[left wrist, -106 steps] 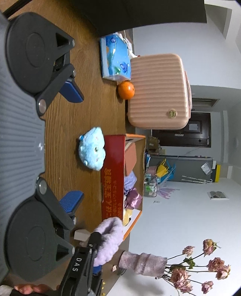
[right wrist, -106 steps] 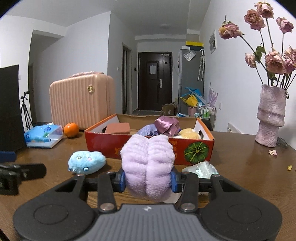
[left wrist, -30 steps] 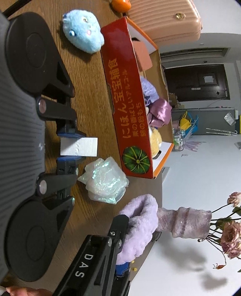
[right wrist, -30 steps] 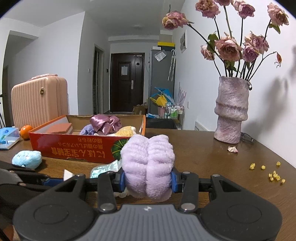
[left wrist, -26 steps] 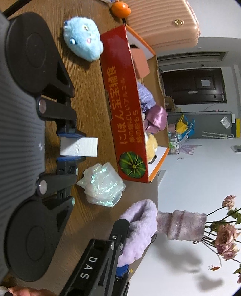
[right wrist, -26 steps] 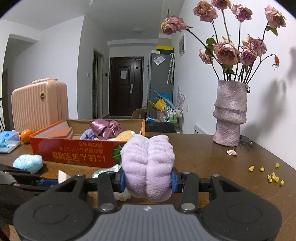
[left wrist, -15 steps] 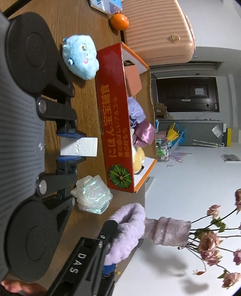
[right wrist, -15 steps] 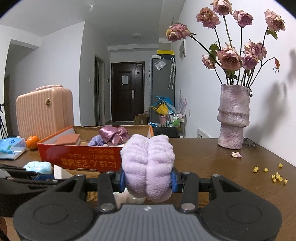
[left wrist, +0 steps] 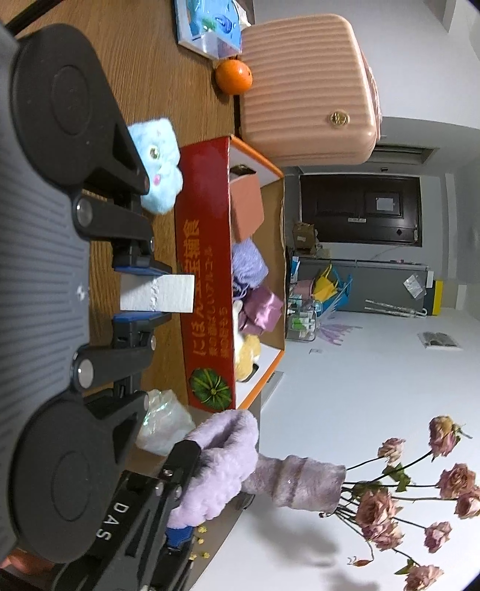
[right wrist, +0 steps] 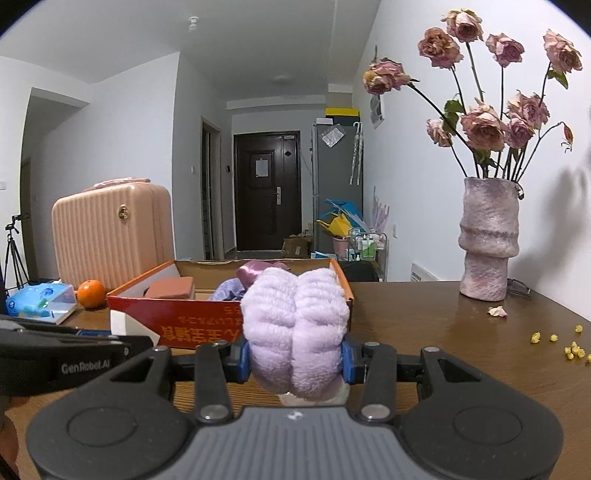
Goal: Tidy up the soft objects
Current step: 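Carry the white block and lavender headband over the cardboard box with both grippers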
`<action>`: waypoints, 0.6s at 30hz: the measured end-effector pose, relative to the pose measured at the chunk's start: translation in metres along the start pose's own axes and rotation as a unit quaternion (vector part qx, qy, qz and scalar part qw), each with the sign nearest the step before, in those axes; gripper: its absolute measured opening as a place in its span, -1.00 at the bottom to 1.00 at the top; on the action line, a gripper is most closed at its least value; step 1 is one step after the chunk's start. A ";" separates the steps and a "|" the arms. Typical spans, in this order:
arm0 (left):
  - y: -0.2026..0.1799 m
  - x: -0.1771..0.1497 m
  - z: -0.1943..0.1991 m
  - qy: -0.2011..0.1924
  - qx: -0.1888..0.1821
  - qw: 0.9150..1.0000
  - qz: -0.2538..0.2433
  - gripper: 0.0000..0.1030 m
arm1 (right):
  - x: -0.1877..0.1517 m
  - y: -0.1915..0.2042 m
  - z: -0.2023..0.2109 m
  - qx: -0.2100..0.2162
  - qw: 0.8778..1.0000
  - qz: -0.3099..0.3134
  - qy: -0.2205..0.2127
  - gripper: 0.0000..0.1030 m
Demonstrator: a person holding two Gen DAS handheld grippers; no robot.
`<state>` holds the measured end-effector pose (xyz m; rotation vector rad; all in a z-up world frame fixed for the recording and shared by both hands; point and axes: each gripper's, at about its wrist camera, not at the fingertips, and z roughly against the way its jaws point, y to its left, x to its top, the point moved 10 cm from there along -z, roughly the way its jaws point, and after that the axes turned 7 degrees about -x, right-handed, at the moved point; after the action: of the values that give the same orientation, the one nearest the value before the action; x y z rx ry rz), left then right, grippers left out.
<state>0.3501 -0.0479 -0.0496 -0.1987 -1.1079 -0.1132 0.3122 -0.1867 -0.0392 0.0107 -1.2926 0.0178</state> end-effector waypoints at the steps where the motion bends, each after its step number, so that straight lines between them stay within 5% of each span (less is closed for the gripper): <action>1: 0.002 0.001 0.001 -0.002 0.001 1.000 0.000 -0.63 | 0.000 0.002 0.000 0.000 1.000 0.000 0.000 -0.17; 18: 0.022 0.031 -0.001 -0.038 0.013 0.999 0.012 -0.63 | 0.023 0.018 -0.023 -0.002 1.000 -0.013 -0.026 -0.17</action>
<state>0.3687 -0.0266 -0.0239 -0.1937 -1.1826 -0.0701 0.3406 -0.1678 -0.0235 0.0246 -1.3453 -0.0064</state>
